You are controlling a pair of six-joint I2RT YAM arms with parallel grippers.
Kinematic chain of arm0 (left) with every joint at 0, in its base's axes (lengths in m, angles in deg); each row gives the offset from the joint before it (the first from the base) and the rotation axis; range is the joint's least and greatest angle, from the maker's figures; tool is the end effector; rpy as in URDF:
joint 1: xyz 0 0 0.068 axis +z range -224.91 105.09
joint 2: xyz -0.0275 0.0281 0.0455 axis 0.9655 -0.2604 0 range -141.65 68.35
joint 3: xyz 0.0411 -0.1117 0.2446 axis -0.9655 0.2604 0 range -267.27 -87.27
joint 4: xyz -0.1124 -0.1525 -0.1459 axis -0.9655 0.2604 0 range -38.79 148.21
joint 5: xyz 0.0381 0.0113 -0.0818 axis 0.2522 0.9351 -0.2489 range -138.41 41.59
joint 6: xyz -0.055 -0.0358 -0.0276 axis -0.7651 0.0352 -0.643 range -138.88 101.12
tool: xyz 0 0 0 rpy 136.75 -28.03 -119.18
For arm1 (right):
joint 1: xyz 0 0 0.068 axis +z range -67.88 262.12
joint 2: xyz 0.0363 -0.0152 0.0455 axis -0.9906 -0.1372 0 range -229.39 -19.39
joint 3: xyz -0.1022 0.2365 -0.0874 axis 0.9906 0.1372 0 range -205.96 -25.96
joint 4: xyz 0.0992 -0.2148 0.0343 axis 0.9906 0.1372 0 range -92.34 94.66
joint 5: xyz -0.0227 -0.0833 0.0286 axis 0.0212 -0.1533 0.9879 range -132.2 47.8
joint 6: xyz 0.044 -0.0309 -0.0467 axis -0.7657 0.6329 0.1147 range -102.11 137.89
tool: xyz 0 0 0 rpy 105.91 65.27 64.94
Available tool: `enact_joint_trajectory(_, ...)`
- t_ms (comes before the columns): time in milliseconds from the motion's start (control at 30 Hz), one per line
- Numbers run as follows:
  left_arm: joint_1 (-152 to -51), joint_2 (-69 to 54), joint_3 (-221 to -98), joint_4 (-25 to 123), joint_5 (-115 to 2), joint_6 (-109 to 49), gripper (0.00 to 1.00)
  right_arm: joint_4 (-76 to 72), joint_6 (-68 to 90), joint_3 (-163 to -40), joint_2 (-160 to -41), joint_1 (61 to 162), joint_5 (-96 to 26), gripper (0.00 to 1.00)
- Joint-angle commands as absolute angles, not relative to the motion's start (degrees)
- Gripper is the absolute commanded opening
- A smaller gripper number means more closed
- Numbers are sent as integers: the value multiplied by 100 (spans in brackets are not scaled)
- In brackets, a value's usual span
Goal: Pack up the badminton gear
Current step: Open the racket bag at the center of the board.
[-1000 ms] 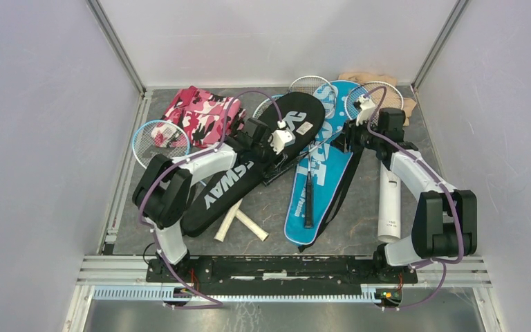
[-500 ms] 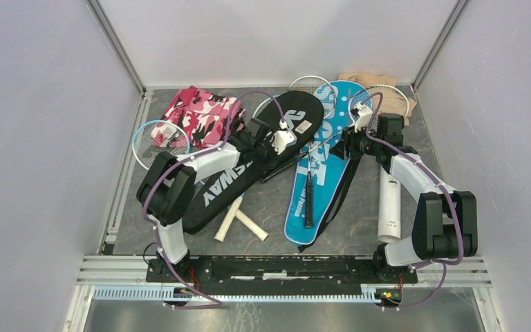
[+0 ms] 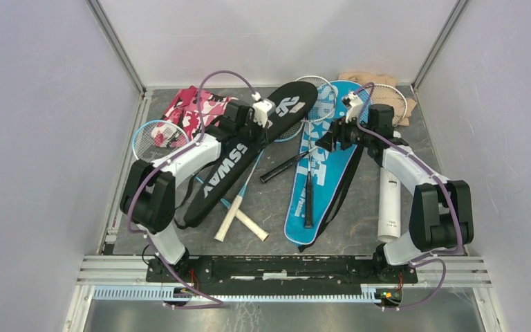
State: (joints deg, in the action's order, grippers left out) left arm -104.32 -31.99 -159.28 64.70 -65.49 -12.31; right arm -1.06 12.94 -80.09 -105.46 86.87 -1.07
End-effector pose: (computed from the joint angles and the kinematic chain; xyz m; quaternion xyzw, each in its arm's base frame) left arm 0.3288 -0.2051 0.2337 0.3365 0.8399 -0.2128 0.3688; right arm 0.3158 0.0649 0.2454 -0.1657 0.8239 0.3455 0.4175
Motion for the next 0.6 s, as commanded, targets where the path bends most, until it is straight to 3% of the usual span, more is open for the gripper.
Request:
enact_joint_trajectory(0,-10415,-2602,-16264,5883,-6908,-2433,2,-830,706,-8491,-10802,9141,-76,75)
enact_joint_trajectory(233,-10422,-2407,-16117,5481,-7133,-3465,2,-1815,-389,-8881,-11359,9518,176,91)
enact_joint_trajectory(567,-10612,-2315,-15769,5146,-7288,-3872,2,-1904,-731,-9238,-11652,9747,7,89)
